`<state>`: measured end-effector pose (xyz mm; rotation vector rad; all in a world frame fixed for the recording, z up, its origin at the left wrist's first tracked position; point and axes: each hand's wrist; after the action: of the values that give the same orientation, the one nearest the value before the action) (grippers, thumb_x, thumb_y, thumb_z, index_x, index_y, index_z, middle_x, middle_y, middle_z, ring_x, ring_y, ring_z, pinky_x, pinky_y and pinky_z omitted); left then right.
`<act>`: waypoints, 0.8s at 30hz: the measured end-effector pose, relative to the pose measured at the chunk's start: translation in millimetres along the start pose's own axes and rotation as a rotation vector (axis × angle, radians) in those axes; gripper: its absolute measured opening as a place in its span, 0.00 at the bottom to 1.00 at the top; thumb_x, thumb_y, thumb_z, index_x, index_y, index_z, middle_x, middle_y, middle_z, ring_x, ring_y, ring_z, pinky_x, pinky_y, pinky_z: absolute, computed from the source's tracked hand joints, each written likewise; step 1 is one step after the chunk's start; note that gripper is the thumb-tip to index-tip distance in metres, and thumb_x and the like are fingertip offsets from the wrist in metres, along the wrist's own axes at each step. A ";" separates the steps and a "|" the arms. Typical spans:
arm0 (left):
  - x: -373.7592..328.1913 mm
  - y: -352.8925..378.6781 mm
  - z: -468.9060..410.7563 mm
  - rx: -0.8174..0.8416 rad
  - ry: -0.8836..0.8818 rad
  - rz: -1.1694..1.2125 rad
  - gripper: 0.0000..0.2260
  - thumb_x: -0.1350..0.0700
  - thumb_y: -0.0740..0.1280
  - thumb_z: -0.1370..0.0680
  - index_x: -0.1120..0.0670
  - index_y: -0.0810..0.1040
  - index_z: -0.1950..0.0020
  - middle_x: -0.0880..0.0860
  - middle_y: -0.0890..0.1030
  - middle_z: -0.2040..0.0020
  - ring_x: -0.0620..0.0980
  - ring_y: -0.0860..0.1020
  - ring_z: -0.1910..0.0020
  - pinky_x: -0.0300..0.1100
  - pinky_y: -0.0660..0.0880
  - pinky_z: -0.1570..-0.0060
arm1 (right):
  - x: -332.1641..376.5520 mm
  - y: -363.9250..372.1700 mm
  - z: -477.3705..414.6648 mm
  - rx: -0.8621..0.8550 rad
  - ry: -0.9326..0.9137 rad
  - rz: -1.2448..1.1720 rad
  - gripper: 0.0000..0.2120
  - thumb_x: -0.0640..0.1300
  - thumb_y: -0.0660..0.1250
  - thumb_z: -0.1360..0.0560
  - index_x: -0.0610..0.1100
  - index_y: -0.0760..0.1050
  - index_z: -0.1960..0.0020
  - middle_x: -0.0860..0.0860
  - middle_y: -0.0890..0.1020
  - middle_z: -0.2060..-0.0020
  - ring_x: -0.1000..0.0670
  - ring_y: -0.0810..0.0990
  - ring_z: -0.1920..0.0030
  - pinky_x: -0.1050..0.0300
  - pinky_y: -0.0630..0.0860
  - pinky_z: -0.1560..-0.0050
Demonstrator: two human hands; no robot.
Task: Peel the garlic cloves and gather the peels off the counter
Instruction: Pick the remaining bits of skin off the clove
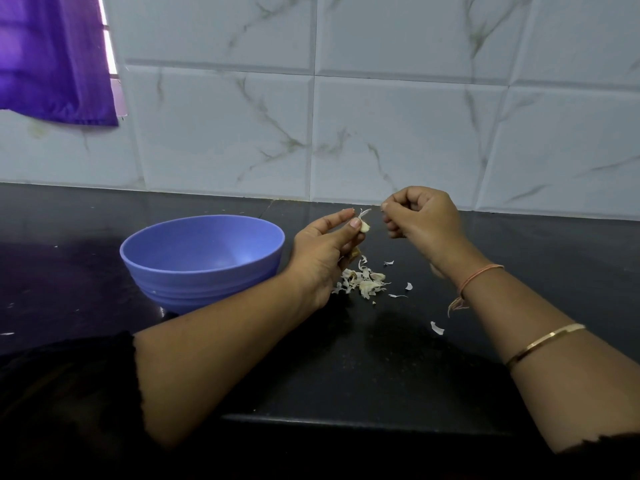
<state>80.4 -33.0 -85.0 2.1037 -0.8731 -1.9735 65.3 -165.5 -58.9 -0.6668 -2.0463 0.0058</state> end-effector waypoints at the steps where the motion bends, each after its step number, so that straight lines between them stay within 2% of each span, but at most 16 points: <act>1: 0.0 -0.3 -0.1 -0.002 0.000 -0.003 0.05 0.63 0.66 0.25 0.54 0.77 0.51 0.48 0.82 0.66 0.40 0.79 0.66 0.33 0.75 0.62 | 0.8 -1.0 0.3 0.027 0.004 -0.031 0.06 0.36 0.64 0.26 0.40 0.76 0.61 0.48 0.77 0.68 0.53 0.75 0.68 0.61 0.78 0.63; 4: 0.9 -1.7 -1.1 -0.008 0.005 -0.017 0.05 0.62 0.67 0.25 0.54 0.77 0.51 0.46 0.82 0.68 0.39 0.79 0.68 0.34 0.74 0.61 | 2.7 -0.3 2.0 0.179 0.030 -0.128 0.04 0.36 0.64 0.26 0.41 0.78 0.56 0.47 0.79 0.63 0.53 0.77 0.63 0.60 0.78 0.61; 7: 1.9 -2.9 -1.9 -0.011 0.009 -0.032 0.06 0.62 0.68 0.26 0.55 0.77 0.50 0.46 0.82 0.69 0.38 0.80 0.68 0.35 0.74 0.60 | 2.1 2.8 3.8 0.291 -0.038 -0.072 0.03 0.37 0.69 0.29 0.43 0.78 0.55 0.49 0.80 0.61 0.55 0.78 0.61 0.61 0.78 0.60; 12: 1.5 -2.1 -0.3 0.012 0.002 -0.063 0.09 0.61 0.68 0.25 0.57 0.77 0.45 0.48 0.82 0.63 0.39 0.80 0.67 0.34 0.75 0.60 | 0.6 1.6 2.8 0.234 -0.066 -0.074 0.06 0.34 0.67 0.27 0.43 0.76 0.61 0.49 0.77 0.66 0.53 0.76 0.64 0.64 0.78 0.63; 15: 2.0 -2.0 -0.8 0.004 0.002 -0.064 0.06 0.62 0.68 0.25 0.55 0.78 0.49 0.48 0.81 0.63 0.39 0.79 0.67 0.33 0.75 0.61 | 0.6 4.7 2.6 0.206 0.009 -0.161 0.06 0.34 0.65 0.25 0.42 0.74 0.60 0.48 0.77 0.68 0.53 0.76 0.66 0.62 0.77 0.64; 18: 2.5 -2.2 -2.2 -0.007 0.001 -0.061 0.04 0.62 0.67 0.25 0.53 0.78 0.53 0.47 0.81 0.65 0.39 0.79 0.67 0.33 0.75 0.62 | 1.7 0.9 -0.4 0.105 0.067 -0.271 0.06 0.34 0.62 0.24 0.41 0.73 0.59 0.46 0.78 0.68 0.52 0.76 0.69 0.62 0.78 0.65; 20: 2.3 -2.1 -2.5 -0.011 0.005 -0.057 0.04 0.62 0.67 0.24 0.53 0.78 0.54 0.47 0.81 0.65 0.39 0.79 0.68 0.33 0.74 0.62 | 0.7 -4.0 -1.9 0.110 0.084 -0.218 0.05 0.33 0.63 0.25 0.40 0.75 0.58 0.46 0.78 0.67 0.52 0.76 0.68 0.62 0.78 0.64; 24: 1.7 -2.2 -2.5 -0.017 0.016 -0.044 0.05 0.62 0.65 0.24 0.53 0.78 0.55 0.46 0.81 0.67 0.38 0.79 0.69 0.33 0.74 0.62 | -4.7 -3.1 0.7 0.305 0.174 0.018 0.06 0.34 0.65 0.26 0.38 0.78 0.50 0.46 0.80 0.62 0.53 0.78 0.64 0.60 0.78 0.59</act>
<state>83.4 -32.8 -87.2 2.1446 -0.8117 -1.9751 65.2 -170.1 -62.2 -0.4769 -1.8226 0.2567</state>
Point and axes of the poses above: each hand's wrist, its own z-axis away from the middle knuckle, its own y-axis out of the palm, x = y × z
